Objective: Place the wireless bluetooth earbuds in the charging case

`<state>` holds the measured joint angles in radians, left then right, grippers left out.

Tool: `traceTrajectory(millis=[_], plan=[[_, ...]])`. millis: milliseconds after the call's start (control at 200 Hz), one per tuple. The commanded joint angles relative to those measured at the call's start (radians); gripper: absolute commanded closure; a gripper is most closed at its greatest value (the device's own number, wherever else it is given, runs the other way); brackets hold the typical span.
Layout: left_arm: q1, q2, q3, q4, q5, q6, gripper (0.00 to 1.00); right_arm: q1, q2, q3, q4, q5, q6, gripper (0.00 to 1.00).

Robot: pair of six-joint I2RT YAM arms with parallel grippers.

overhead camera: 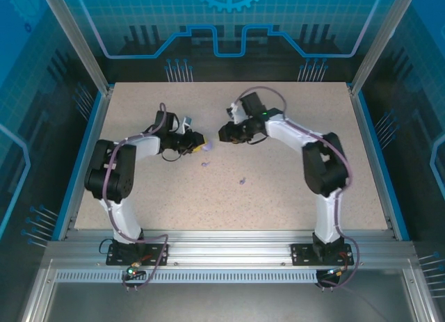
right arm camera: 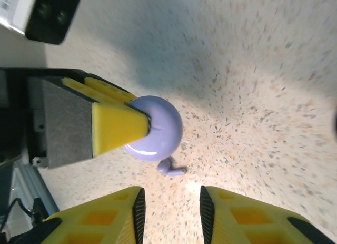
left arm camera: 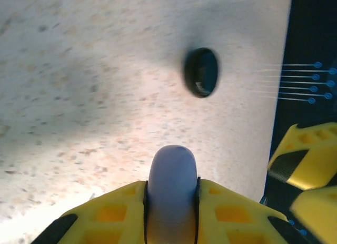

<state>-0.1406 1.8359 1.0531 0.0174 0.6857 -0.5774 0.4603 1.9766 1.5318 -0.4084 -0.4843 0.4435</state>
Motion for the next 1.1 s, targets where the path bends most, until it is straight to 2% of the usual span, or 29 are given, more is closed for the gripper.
traceTrajectory(millis=[0, 245, 510, 730, 1096], plan=[[-0.011, -0.122, 0.031, -0.041, 0.033, 0.112, 0.86, -0.059, -0.149, -0.115, 0.107, -0.053, -0.053, 0.64], [-0.097, -0.302, 0.070, -0.114, 0.067, 0.260, 0.86, -0.159, -0.442, -0.341, 0.185, -0.193, -0.169, 0.62], [-0.212, -0.422, 0.109, -0.098, 0.128, 0.351, 0.85, -0.169, -0.656, -0.437, 0.165, -0.393, -0.290, 0.56], [-0.255, -0.449, 0.128, -0.066, 0.183, 0.358, 0.87, -0.170, -0.716, -0.446, 0.147, -0.473, -0.317, 0.52], [-0.288, -0.486, 0.148, -0.058, 0.206, 0.360, 0.87, -0.139, -0.669, -0.378, 0.124, -0.545, -0.303, 0.50]])
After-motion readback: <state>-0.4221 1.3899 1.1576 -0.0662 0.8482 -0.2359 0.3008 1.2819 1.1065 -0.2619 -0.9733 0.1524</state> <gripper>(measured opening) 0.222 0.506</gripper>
